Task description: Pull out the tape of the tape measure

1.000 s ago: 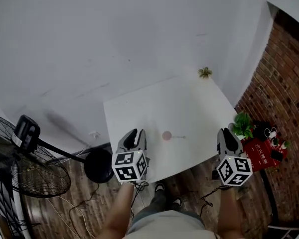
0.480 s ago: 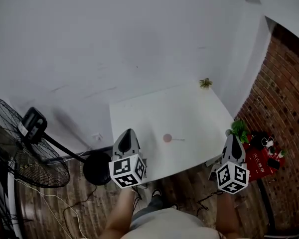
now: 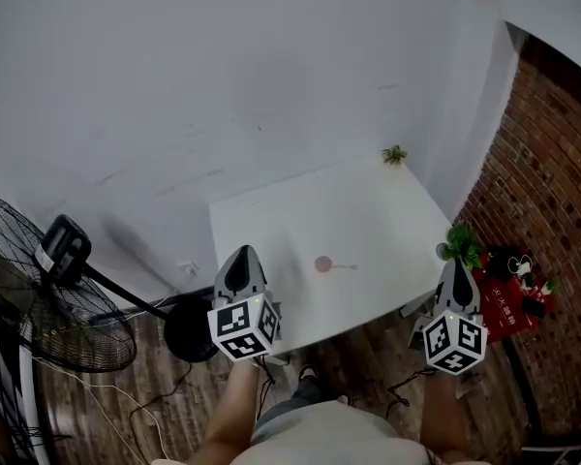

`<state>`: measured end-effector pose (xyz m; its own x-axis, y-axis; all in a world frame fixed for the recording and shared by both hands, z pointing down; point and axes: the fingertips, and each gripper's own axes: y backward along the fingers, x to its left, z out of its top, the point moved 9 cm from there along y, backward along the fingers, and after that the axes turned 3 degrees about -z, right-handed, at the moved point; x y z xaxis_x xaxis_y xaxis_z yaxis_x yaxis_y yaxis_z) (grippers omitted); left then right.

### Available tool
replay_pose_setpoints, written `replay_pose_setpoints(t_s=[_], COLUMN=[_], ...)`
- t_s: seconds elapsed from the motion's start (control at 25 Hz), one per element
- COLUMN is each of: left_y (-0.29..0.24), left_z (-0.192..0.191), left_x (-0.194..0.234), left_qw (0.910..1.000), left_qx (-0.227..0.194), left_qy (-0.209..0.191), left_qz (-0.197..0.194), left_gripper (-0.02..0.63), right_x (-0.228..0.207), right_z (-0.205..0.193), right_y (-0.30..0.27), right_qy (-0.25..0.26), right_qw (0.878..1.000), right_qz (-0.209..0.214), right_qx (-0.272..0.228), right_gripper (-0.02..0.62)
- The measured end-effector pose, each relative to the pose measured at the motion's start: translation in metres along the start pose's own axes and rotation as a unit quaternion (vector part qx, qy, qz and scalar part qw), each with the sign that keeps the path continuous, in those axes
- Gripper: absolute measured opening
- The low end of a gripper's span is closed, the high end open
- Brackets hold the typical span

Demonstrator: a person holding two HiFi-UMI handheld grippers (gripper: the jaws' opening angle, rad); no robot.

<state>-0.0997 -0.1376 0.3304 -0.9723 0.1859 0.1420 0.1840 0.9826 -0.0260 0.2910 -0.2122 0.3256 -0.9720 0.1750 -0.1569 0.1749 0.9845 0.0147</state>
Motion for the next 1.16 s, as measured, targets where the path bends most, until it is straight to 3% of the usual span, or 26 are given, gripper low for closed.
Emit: replay_pose_setpoints(t_s=[1.16], left_y=[-0.035], left_z=[-0.020], left_x=[0.003], left_qw=[0.9980], left_qx=[0.031], left_qy=[0.027], left_qz=[-0.049], left_gripper=[0.011], right_x=[0.007], right_z=[-0.004], right_y=[-0.005], right_qy=[0.041], right_qw=[0.998], right_qz=[0.006], right_qx=[0.039], right_gripper=[0.002])
